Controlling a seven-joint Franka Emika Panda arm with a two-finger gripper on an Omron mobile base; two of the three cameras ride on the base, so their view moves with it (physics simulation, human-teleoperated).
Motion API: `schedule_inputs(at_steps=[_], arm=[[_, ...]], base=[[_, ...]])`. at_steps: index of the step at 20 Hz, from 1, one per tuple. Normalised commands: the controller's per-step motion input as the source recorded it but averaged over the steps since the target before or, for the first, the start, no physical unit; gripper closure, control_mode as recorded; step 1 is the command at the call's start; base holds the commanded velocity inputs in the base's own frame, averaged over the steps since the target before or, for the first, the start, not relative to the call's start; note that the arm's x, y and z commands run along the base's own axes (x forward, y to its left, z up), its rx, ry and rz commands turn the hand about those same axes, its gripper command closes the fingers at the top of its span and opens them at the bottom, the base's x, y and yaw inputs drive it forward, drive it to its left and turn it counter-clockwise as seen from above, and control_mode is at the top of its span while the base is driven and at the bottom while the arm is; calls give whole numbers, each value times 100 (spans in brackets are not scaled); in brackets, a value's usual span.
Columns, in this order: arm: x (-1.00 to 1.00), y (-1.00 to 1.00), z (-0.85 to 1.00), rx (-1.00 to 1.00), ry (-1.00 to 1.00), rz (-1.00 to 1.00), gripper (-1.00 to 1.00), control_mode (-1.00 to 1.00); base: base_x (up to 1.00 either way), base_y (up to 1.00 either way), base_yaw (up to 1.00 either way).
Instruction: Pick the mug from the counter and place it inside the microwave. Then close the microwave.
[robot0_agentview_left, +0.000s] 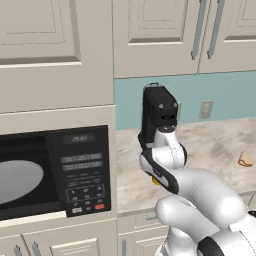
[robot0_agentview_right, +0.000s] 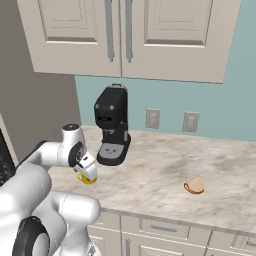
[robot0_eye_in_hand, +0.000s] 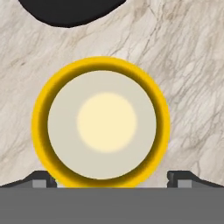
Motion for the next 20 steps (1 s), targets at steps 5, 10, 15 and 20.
schedule_inputs(at_steps=[5, 10, 15, 20], arm=[[0, 0, -20, 0, 0, 0, -100, -100], [0, 0, -8, 0, 0, 0, -100, -100], [-7, 0, -2, 0, 0, 0, -100, -100], [0, 0, 0, 0, 0, 0, -100, -100]], base=[[0, 0, 0], [0, 0, 0], [0, 0, 0], [0, 0, 0]])
